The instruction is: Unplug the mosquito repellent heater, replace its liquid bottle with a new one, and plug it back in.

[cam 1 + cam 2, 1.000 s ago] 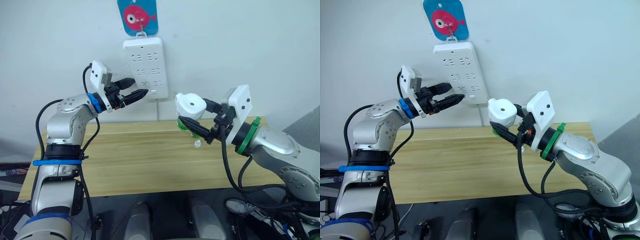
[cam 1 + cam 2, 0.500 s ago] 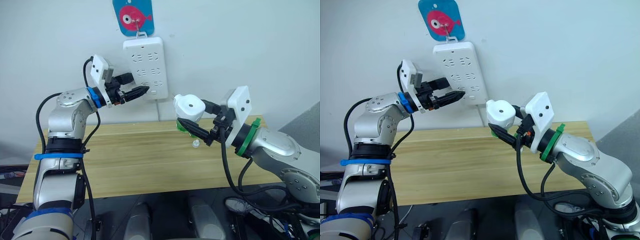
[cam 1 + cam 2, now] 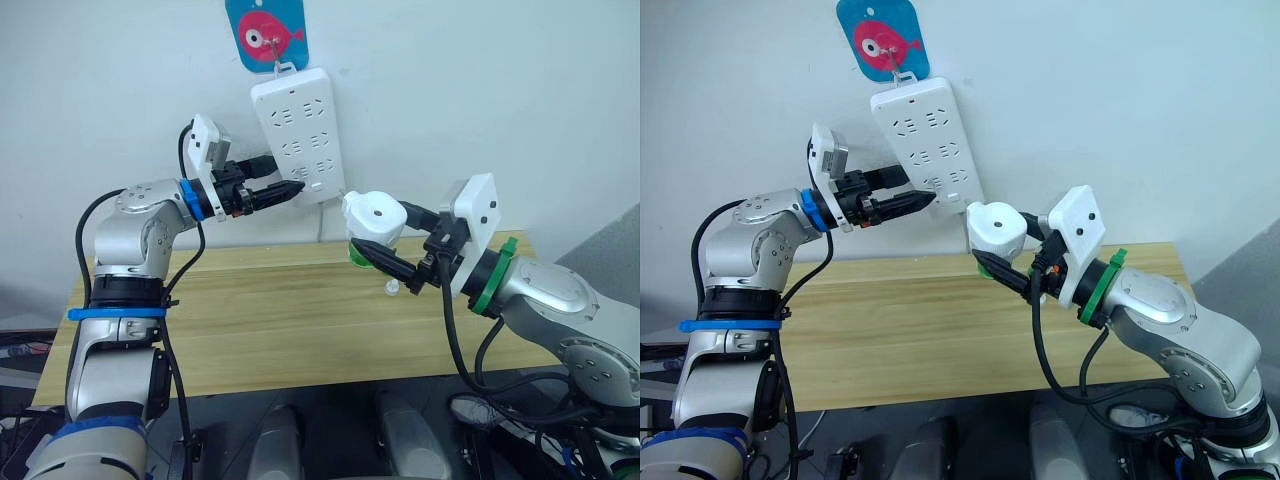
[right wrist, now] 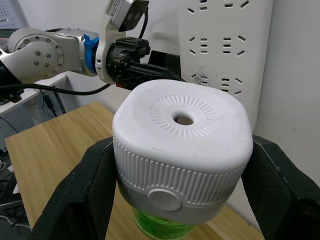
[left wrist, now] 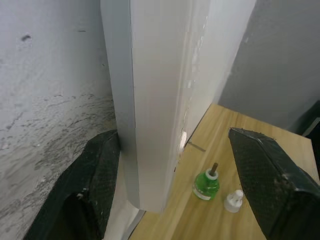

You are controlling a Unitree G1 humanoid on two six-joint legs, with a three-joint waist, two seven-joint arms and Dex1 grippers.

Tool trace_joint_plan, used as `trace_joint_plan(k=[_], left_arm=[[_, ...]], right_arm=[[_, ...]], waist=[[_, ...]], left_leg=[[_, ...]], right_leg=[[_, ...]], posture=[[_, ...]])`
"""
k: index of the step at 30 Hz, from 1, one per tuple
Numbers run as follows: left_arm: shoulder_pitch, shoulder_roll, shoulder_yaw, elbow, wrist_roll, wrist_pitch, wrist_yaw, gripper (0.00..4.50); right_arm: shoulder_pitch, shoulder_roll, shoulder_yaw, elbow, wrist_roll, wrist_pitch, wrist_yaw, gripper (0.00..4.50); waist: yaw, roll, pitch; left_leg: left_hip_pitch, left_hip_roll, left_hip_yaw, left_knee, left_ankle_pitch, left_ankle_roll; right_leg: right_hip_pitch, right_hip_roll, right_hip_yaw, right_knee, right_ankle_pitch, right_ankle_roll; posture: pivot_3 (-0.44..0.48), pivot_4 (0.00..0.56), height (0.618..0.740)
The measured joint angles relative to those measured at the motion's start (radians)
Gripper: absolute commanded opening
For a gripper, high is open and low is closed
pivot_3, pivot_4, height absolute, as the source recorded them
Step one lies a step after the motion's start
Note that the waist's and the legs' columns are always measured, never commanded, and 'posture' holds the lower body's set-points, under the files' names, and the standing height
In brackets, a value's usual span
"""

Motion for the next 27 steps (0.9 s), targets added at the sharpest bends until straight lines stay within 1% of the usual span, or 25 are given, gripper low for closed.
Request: trace_joint_plan(k=[1, 4, 5, 10, 14, 18, 21, 27], left_arm=[[0.0, -0.002, 0.001, 0.0, 0.0, 0.001, 0.009, 2.45], [0.0, -0.015, 0.001, 0.0, 0.002, -0.004, 0.023, 1.47], [0.0, -0.022, -0.001, -0.01, 0.001, -0.007, 0.02, 1.31], [0.0, -0.041, -0.001, -0.015, 0.004, -0.008, 0.035, 1.3], [0.008, -0.04, 0.0, -0.032, 0.004, -0.006, 0.042, 1.3], [0.023, -0.036, 0.002, -0.063, 0.002, -0.001, 0.052, 1.3], [0.029, -0.035, 0.005, -0.072, 0.0, 0.003, 0.057, 1.3], [0.037, -0.034, 0.009, -0.095, 0.0, 0.021, 0.066, 1.3]], right_arm=[[0.0, 0.003, 0.0, 0.0, 0.0, 0.001, -0.001, 3.18], [-0.018, 0.031, 0.016, 0.005, -0.008, 0.016, -0.005, 3.18], [-0.031, 0.034, 0.023, 0.012, -0.012, 0.023, -0.006, 3.18], [-0.097, 0.083, 0.06, 0.068, -0.049, 0.063, -0.027, 3.18], [-0.189, 0.139, 0.09, 0.166, -0.121, 0.098, -0.063, 3.18], [-0.241, 0.152, 0.109, 0.235, -0.206, 0.099, -0.067, 3.18], [-0.266, 0.159, 0.132, 0.269, -0.259, 0.098, -0.049, 3.18], [-0.279, 0.193, 0.136, 0.292, -0.322, 0.098, -0.017, 3.18]], waist=[[0.0, 0.0, 0.0], [0.0, 0.0, 0.0], [0.001, 0.0, 0.0], [0.004, 0.0, 0.0], [0.004, 0.0, 0.0], [0.003, 0.0, 0.0], [0.002, 0.0, 0.0], [0.002, 0.0, 0.0]], left_leg=[[0.0, 0.0, 0.0, 0.0, 0.0, 0.0], [0.0, 0.0, 0.0, 0.0, 0.0, 0.0], [0.0, 0.0, 0.0, 0.0, 0.0, 0.0], [0.0, -0.001, 0.0, 0.001, 0.0, 0.0], [0.0, -0.001, -0.001, 0.001, 0.0, 0.0], [0.0, -0.002, 0.0, 0.0, 0.0, 0.0], [0.0, -0.002, 0.0, 0.0, 0.0, 0.0], [0.0, -0.002, 0.0, 0.0, 0.0, 0.0]], right_leg=[[0.0, 0.0, 0.0, 0.0, 0.0, 0.0], [0.0, 0.0, 0.0, 0.0, 0.0, 0.0], [0.0, 0.0, 0.0, 0.0, 0.0, 0.0], [0.0, -0.001, 0.0, 0.001, 0.0, 0.0], [0.0, -0.002, -0.001, 0.001, 0.0, 0.0], [0.0, -0.002, 0.0, 0.0, 0.0, 0.0], [0.0, -0.002, -0.001, 0.0, 0.0, 0.0], [0.0, -0.002, -0.001, 0.001, 0.0, 0.0]], posture=[[-0.193, 0.212, 0.725], [-0.191, 0.209, 0.725], [-0.191, 0.208, 0.725], [-0.188, 0.205, 0.725], [-0.184, 0.202, 0.725], [-0.172, 0.199, 0.725], [-0.168, 0.199, 0.725], [-0.168, 0.198, 0.725]])
